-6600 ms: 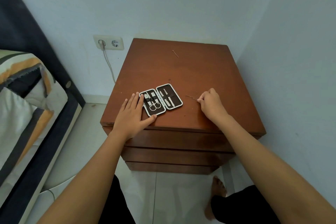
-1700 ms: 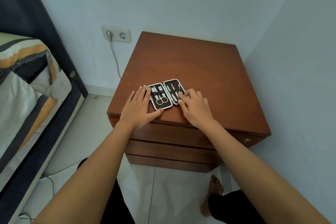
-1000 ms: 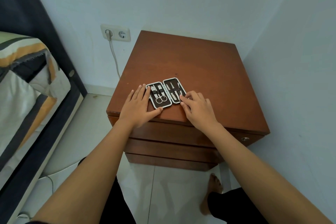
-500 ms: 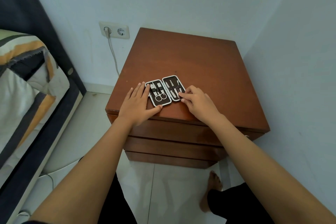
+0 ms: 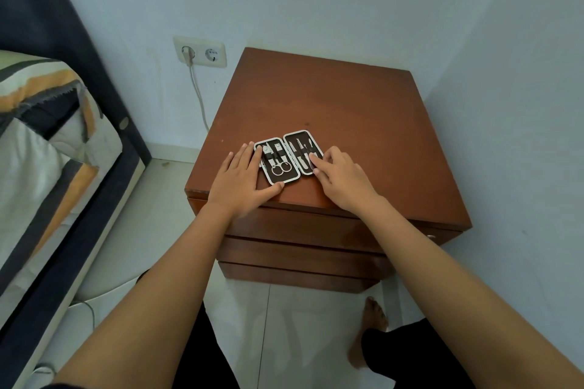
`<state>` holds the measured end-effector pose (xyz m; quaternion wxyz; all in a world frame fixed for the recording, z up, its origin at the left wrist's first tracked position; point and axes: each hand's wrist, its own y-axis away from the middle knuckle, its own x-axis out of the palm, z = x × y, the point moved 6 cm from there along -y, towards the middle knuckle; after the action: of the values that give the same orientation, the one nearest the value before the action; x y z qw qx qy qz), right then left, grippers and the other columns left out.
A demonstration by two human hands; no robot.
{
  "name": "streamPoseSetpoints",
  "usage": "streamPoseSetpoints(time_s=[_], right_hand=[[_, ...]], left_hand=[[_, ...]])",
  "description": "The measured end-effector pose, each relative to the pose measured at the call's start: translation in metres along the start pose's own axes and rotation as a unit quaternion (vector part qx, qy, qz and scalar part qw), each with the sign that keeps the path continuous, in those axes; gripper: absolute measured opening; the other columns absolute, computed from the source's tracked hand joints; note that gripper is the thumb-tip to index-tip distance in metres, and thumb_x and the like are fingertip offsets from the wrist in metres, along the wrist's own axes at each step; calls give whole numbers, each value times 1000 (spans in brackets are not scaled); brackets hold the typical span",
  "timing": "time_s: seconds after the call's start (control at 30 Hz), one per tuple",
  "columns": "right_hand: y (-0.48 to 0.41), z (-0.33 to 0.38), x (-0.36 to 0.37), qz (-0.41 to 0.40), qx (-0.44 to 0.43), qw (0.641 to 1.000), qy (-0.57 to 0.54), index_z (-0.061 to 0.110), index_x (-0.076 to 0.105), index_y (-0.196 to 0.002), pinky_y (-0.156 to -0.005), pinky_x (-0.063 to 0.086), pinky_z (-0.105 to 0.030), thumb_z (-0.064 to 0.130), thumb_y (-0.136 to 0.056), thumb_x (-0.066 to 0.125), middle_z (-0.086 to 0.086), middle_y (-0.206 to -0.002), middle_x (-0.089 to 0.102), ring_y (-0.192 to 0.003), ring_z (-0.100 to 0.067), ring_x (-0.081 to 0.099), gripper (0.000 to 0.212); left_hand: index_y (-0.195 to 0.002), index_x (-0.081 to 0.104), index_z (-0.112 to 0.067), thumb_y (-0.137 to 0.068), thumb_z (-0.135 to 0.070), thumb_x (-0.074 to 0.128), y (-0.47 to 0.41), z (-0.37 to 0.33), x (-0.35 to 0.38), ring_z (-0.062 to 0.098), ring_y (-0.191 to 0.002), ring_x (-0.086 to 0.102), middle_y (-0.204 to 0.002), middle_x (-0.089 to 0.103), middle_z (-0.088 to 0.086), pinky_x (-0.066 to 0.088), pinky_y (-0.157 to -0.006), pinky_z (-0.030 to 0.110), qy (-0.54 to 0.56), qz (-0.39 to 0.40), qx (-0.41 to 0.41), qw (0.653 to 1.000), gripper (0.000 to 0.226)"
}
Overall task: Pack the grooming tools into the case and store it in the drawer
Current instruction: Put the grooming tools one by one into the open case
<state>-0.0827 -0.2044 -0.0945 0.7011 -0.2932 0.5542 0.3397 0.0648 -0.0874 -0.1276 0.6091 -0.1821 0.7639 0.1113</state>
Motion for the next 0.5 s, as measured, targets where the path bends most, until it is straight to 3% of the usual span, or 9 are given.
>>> streamPoseSetpoints(time_s=[0.13, 0.23, 0.33, 0.5], right_hand=[[-1, 1, 3, -4, 2, 1000, -1, 23, 36, -140, -87, 42, -41, 32, -98, 34, -6, -118, 43, -108, -24, 43, 42], [1, -6, -1, -51, 23, 991, -124, 17, 42, -137, -92, 44, -38, 26, -96, 42, -5, -116, 44, -108, -22, 44, 41], [-2, -18, -6, -99, 80, 968, -215, 11, 55, -123, -89, 44, -30, 17, -93, 49, -2, -106, 45, -96, -19, 50, 31], [-14, -23, -7, -111, 136, 962, -212, 8, 68, -92, -79, 49, -32, 8, -86, 54, -10, -95, 57, -81, -17, 53, 15]], left_hand=[[-150, 7, -16, -73, -77, 20, 0, 0, -2, 15, -146, -1, -159, 5, 4, -3, -118, 34, 24, 1, -3, 1000, 99], [-149, 12, -18, -72, -75, 31, -1, 1, -5, 15, -146, 2, -159, 8, 2, -2, -117, 33, 61, -2, -12, 998, 98], [-149, 17, -18, -70, -74, 43, -2, 1, -9, 15, -146, 7, -158, 13, 1, 1, -117, 34, 102, -8, -19, 995, 100], [-146, 24, -17, -70, -67, 62, -2, -1, -17, 20, -141, 21, -153, 26, 2, 17, -115, 38, 147, -34, -32, 988, 99]])
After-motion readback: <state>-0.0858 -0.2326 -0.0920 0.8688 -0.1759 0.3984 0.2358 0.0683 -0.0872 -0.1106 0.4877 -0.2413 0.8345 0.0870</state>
